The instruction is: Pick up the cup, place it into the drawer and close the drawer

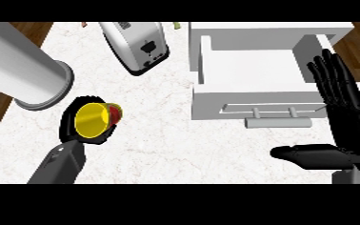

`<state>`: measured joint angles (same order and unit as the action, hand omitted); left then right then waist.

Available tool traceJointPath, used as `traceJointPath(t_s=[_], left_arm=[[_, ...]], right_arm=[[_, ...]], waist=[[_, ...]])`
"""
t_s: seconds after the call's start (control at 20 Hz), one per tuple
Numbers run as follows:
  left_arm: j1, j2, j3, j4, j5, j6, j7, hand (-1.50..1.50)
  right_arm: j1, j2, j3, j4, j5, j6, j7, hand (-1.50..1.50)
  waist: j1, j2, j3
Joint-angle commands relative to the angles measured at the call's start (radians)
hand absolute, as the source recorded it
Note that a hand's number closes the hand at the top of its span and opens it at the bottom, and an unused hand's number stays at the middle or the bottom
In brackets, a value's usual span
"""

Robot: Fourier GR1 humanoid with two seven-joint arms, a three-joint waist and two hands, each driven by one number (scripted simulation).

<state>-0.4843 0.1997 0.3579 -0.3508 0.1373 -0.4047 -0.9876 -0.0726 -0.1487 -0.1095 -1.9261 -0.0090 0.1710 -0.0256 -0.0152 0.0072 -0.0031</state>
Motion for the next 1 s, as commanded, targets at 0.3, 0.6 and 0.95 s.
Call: traceJointPath(t_s=[0.3, 0.6, 0.95], left_arm=[[-0.062, -0.02, -0.028, -0.171, 0.033, -0.042, -0.003, 1.5], [-0.09, -0.101, -0.108, -0.426, 0.024, 0.096, 0.144, 1.5], [-0.185, -0.175, -0.192, -0.687, 0.032, 0.235, 0.439, 1.5]], right_arm=[[0.047, -0.024, -0.035, -0.003, -0.018, 0.029, -0.024, -1.5], [0.062, -0.004, -0.024, -0.027, 0.003, 0.006, -0.006, -1.5], [-0.009, -0.029, -0.049, 0.042, -0.012, 0.022, -0.015, -1.5]], waist=[[0.011, -0.01, 0.004], [0.023, -0.016, 0.005], [0.024, -0.012, 0.004]])
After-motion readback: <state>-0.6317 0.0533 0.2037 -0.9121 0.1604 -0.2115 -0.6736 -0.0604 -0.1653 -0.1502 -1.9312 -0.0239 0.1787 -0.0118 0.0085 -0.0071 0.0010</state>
